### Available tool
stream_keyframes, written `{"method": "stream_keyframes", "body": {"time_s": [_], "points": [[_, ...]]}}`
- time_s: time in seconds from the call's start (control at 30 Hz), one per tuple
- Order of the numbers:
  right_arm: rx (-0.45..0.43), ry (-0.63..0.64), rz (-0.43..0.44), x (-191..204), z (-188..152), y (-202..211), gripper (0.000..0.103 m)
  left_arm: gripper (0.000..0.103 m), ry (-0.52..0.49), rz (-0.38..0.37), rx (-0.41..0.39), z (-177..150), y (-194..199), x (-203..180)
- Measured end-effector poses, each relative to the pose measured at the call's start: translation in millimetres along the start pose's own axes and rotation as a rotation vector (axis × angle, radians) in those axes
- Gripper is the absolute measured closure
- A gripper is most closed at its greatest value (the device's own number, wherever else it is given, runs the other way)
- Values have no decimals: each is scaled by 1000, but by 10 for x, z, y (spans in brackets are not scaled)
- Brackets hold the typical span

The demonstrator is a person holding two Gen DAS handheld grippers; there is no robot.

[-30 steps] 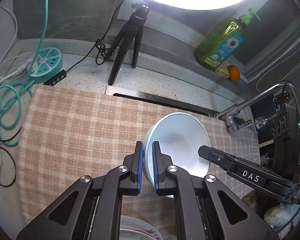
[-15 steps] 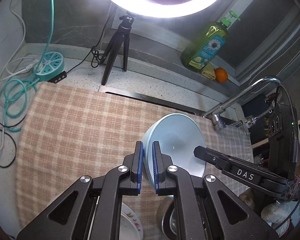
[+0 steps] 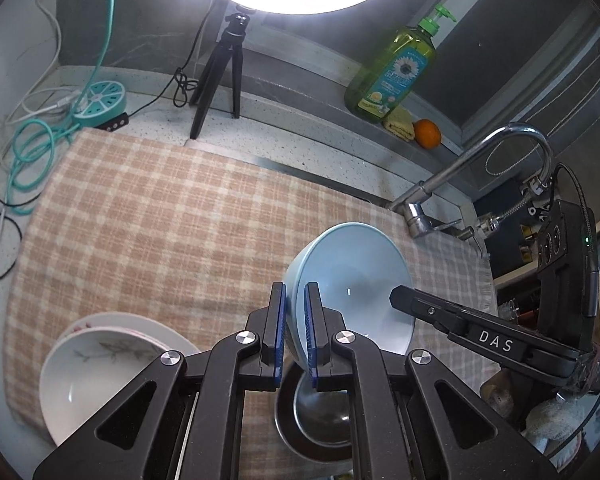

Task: Organize plates and bowls
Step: 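Lift the light blue bowl with both grippers and carry it over the steel bowls, then lower the light blue bowl into the red-sided bowl with both grippers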

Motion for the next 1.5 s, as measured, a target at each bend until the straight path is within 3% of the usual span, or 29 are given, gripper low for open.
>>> {"method": "stream_keyframes", "body": {"time_s": [0.7,1.5], "points": [[40,30,-13,-317,-592,126,96,96,48,6,49,-718,-87,-146],[97,48,-18,-425,-815,-100,96,96,80,37,82,-929,-244,-40]]}}
Point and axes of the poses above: each gripper's, at about its wrist camera, not at the fingertips, and y roughly against the way its jaws point, x to its left, z to its top, the point moved 6 cm from there along -y, roughly the way its jaws point, and after that the axes turned 4 degrees about y, right-handed, at the moved point
